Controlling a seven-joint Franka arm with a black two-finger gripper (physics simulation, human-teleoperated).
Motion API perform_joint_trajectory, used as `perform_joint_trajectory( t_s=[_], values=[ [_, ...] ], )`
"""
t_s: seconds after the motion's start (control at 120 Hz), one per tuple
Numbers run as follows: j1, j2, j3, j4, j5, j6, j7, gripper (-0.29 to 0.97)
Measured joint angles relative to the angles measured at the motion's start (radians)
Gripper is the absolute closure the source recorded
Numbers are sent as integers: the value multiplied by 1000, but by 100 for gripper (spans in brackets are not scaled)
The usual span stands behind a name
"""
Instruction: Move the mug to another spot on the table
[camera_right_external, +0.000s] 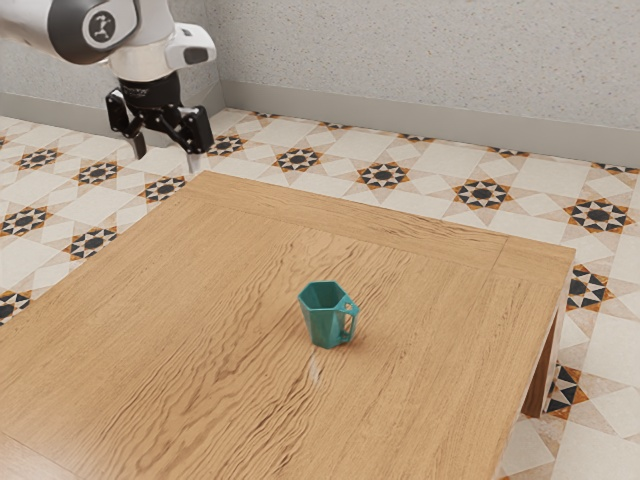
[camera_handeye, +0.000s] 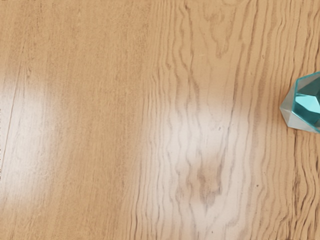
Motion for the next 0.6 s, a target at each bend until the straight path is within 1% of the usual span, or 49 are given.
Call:
perform_joint_trajectory(
  t_s=[0.083, 0.158, 0.242, 0.292, 0.342, 0.45, 0.6],
  values=[
    [0, 2, -1, -2, 1, 0, 13, 0],
    [-24, 17, -1, -7, -1, 5, 23, 0],
    [-49, 59, -1, -20, -9, 42, 28, 0],
    [-65, 69, -1, -62, -16, 76, 1, 0],
    [-84, 73, -1, -96, -25, 105, -46, 0],
    [-133, 85, -1, -160, -78, 167, -214, 0],
    [-206, 166, -1, -173, -111, 231, -482, 0]
  ],
)
